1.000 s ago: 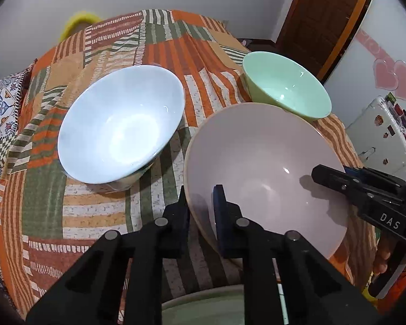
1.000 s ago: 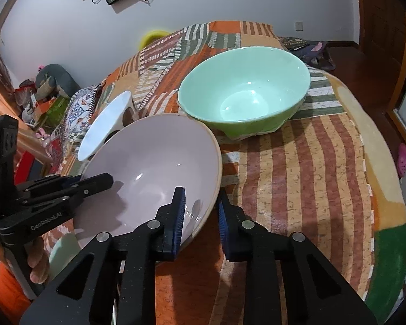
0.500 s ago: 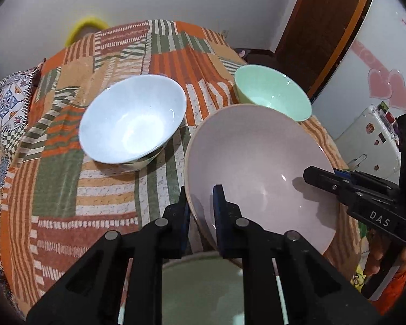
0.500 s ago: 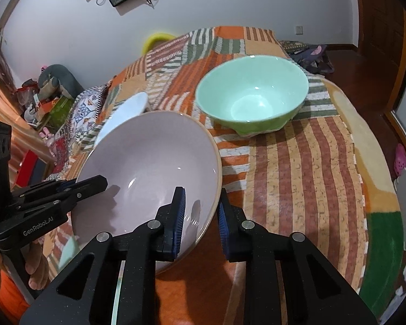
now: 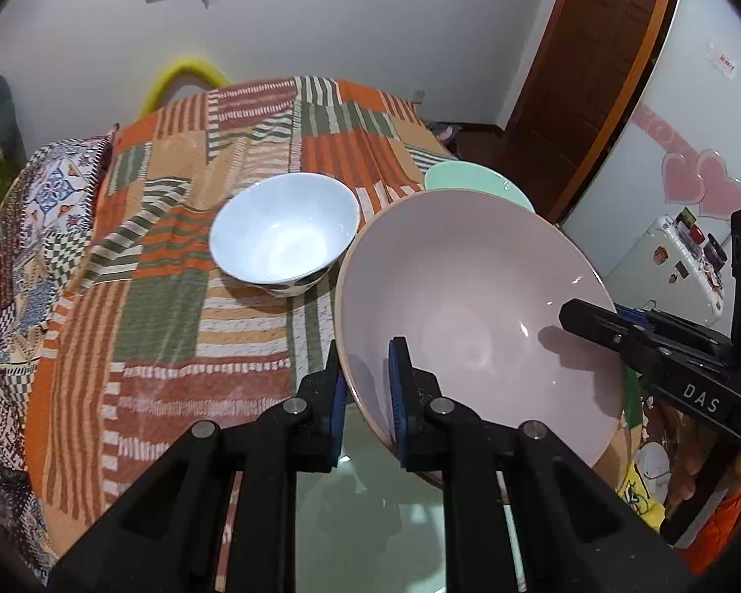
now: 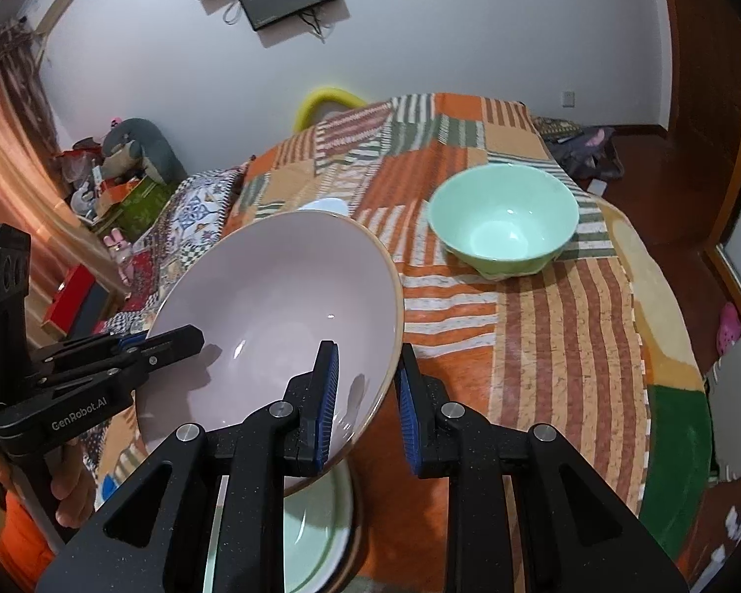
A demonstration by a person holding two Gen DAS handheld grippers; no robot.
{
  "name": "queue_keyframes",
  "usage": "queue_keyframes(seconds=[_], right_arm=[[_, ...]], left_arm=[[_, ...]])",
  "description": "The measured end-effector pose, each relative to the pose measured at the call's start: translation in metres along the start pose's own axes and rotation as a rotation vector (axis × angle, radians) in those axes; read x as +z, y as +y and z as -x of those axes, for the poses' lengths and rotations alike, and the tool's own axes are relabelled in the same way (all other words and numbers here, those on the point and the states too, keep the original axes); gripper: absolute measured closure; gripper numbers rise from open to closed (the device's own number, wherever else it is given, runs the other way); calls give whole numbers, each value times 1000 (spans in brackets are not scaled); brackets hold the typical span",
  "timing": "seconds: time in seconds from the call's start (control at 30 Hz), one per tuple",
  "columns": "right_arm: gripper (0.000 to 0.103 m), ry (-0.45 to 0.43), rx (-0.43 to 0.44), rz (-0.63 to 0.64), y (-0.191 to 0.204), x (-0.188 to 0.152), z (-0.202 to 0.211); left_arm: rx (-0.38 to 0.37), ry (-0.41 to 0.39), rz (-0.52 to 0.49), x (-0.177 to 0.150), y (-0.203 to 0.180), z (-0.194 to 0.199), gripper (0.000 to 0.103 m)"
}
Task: Organize plates and bowls
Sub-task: 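Lift the pale pink bowl with both grippers and carry it toward the plate stack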
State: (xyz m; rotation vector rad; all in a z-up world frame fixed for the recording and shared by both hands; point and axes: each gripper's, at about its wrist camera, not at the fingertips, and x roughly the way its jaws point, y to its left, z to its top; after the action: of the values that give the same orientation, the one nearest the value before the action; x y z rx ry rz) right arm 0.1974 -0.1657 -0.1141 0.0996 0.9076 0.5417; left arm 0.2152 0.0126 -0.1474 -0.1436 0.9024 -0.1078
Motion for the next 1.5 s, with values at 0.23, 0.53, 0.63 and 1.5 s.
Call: queue_keyframes(seconds=[0.23, 0.53, 0.63, 1.5], right_arm=[[82, -9, 12, 39, 25, -8, 11], [82, -11, 45, 96, 64, -20, 16], [82, -10, 65, 115, 76, -25, 17], [82, 124, 167, 246, 168, -52, -39]], left_arm=[[26, -31, 20, -17, 11, 37, 88], [66, -81, 57, -41, 35, 83, 88], [82, -94, 72, -51, 45, 97, 88], [185, -61, 249, -122, 151, 119, 88]])
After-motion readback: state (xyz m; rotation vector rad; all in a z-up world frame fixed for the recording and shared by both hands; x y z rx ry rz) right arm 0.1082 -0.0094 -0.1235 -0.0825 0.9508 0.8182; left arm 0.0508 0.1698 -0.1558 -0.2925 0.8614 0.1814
